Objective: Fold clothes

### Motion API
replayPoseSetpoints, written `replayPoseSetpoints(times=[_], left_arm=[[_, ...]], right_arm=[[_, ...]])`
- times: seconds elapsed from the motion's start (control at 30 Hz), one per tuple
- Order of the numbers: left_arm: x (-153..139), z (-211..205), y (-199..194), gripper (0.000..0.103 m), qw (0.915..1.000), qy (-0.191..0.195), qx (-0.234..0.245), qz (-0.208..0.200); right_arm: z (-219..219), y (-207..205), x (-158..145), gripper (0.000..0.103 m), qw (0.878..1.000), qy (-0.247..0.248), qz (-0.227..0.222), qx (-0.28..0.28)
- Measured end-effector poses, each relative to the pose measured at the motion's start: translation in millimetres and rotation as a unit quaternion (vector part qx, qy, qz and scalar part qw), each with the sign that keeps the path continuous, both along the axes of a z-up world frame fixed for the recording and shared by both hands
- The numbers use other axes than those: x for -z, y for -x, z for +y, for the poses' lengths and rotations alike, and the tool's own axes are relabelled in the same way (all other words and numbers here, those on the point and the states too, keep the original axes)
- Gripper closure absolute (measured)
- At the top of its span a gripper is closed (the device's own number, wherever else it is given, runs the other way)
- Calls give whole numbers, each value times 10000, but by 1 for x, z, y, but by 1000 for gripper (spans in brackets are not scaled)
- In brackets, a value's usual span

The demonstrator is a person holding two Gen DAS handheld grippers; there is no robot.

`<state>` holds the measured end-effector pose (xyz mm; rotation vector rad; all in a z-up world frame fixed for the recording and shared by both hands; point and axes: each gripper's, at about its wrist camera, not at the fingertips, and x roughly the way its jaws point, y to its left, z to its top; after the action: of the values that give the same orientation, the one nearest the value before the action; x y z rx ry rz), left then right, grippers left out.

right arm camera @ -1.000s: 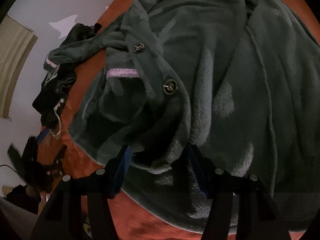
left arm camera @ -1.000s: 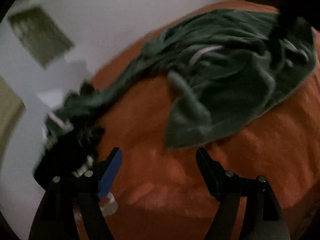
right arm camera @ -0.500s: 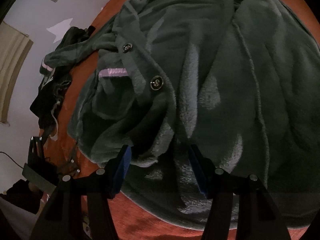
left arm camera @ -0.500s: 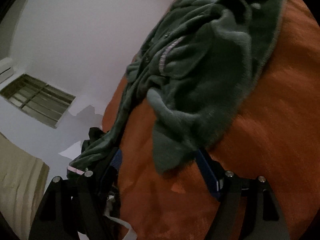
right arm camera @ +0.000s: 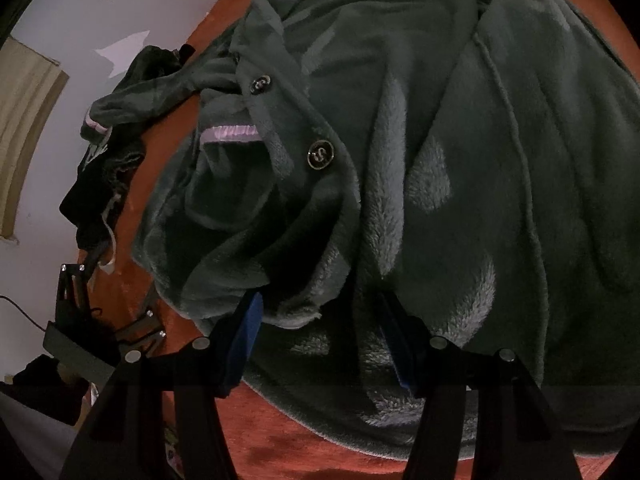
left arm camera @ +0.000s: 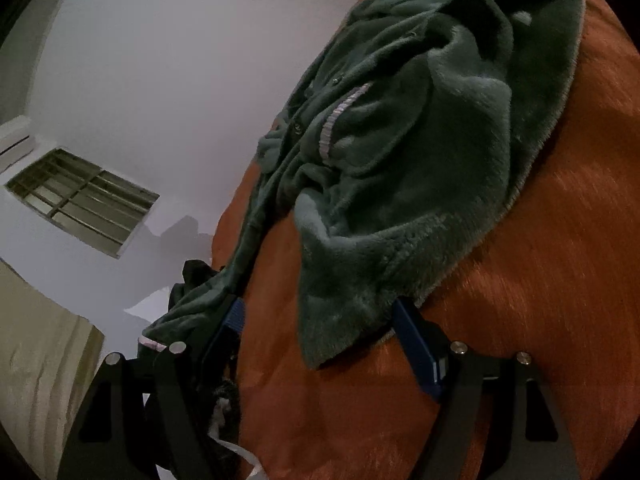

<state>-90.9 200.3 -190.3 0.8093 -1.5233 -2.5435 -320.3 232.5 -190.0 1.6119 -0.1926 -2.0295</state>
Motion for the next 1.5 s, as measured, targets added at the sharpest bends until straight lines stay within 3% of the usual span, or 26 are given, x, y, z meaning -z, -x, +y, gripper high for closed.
replayPoseSetpoints(times=[0.33, 0.47, 0.67, 0.87, 1.0, 1.17, 1.27, 1.4, 1.5], left_arm=[[-27, -19, 16, 30, 9959, -589, -542, 430], [-12, -16, 26, 30, 9980, -367, -470, 185], [10, 2, 13, 30, 9982, 398, 442, 108], [11, -3, 19, 30, 9975, 506, 365, 342], [25, -14, 15, 30, 9950, 856, 503, 97], [19, -24, 19, 30, 9968, 747, 267, -94], [15, -22, 18, 30, 9976, 649, 223, -12], [4, -10, 11, 30, 9975, 440, 502, 246], [-2, -3, 20, 30, 9982, 338, 396, 294]], right_arm=[[2, 0, 1, 44, 10000, 10, -41, 46], [-2, 0, 2, 44, 10000, 1, -46, -4], [-1, 0, 4, 44, 10000, -18, -78, 31], [0, -1, 5, 44, 9999, -23, -114, 89], [0, -2, 5, 44, 9999, -43, -104, 72], [1, -1, 7, 44, 9998, -28, -145, 126], [0, -1, 7, 44, 9998, -6, -151, 134], [0, 0, 8, 44, 9998, -13, -150, 122], [1, 0, 7, 44, 9998, 23, -158, 151]])
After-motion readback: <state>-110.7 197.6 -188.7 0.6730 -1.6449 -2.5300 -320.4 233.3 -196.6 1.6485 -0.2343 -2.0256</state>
